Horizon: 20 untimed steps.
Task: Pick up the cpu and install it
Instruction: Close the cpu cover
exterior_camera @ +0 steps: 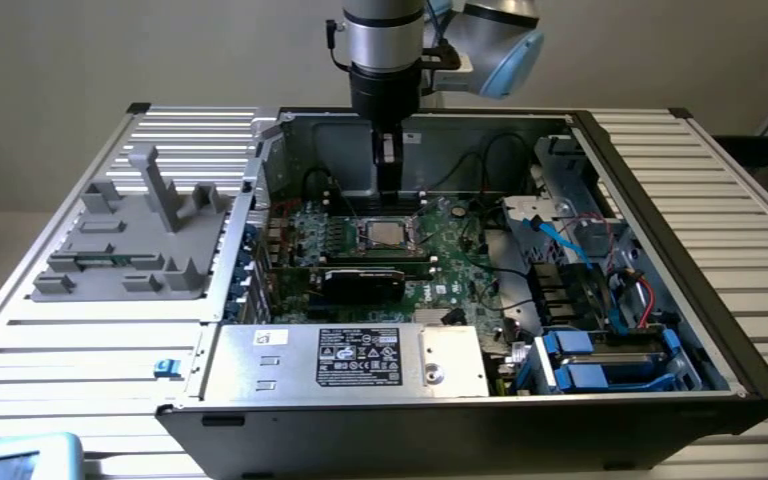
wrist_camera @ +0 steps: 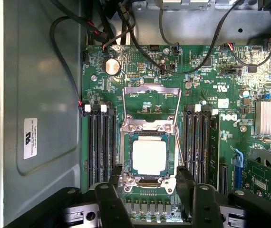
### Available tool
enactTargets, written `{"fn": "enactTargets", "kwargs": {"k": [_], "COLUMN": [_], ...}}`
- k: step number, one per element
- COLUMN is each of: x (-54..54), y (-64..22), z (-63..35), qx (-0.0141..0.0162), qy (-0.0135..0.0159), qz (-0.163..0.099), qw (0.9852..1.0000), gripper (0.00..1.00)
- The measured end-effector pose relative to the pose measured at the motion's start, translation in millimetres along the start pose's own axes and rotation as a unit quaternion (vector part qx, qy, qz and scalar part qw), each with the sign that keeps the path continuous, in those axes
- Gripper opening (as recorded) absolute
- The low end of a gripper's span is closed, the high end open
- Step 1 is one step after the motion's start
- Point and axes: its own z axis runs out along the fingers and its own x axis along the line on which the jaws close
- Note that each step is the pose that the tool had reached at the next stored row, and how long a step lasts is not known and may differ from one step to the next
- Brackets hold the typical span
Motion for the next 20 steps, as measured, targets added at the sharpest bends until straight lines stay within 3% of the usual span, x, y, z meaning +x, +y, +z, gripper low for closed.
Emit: {"fn": "enactTargets", "kwargs": {"k": [2, 5, 10, 14, 20], "x": [0.0, 0.0, 0.0, 0.0, 0.1], "y": [0.0, 0.0, 0.0, 2.8, 22.5], "z": [0.0, 0.0, 0.0, 0.1, 1.5], "qx": [0.0, 0.0, 0.0, 0.0001, 0.0], "qy": [0.0, 0.0, 0.0, -0.0001, 0.001], "qz": [0.0, 0.0, 0.0, 0.0, 0.0], "qw": [1.0, 1.0, 1.0, 1.0, 1.0], "gripper": [0.43, 0.37, 0.13, 0.11, 0.11]}}
